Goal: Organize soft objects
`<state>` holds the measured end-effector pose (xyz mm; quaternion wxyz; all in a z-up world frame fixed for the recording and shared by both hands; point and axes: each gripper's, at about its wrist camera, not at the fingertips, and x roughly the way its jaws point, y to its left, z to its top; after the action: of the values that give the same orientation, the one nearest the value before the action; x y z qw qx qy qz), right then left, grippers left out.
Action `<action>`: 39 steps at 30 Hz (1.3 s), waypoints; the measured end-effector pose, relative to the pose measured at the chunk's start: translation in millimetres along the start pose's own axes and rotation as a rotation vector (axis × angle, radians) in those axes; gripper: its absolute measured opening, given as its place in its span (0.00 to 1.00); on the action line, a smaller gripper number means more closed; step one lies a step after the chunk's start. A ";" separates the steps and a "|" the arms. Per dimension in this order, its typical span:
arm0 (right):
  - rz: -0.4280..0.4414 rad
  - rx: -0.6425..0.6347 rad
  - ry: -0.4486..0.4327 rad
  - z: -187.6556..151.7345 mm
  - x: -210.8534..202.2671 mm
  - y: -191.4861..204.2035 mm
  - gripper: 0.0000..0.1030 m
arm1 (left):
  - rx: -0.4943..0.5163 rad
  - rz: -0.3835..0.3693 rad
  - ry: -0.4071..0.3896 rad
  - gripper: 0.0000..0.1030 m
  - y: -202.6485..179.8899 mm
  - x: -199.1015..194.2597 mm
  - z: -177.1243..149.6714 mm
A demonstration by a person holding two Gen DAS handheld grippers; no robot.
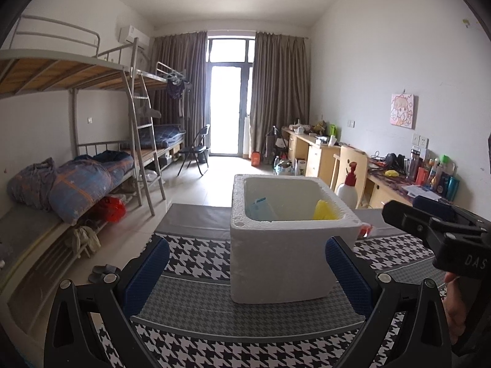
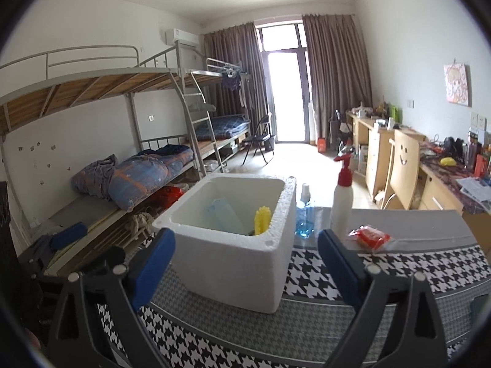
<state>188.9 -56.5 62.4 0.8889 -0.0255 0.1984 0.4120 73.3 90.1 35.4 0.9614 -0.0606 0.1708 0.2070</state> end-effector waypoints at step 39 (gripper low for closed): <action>-0.115 0.078 -0.171 -84.4 -87.8 -19.5 0.99 | -0.016 -0.042 -0.091 0.99 -1.3 -59.4 -39.3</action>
<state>124.4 -150.4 15.3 0.9252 0.0331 0.1359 0.3528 11.2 59.1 19.8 0.9718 -0.0622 0.1241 0.1908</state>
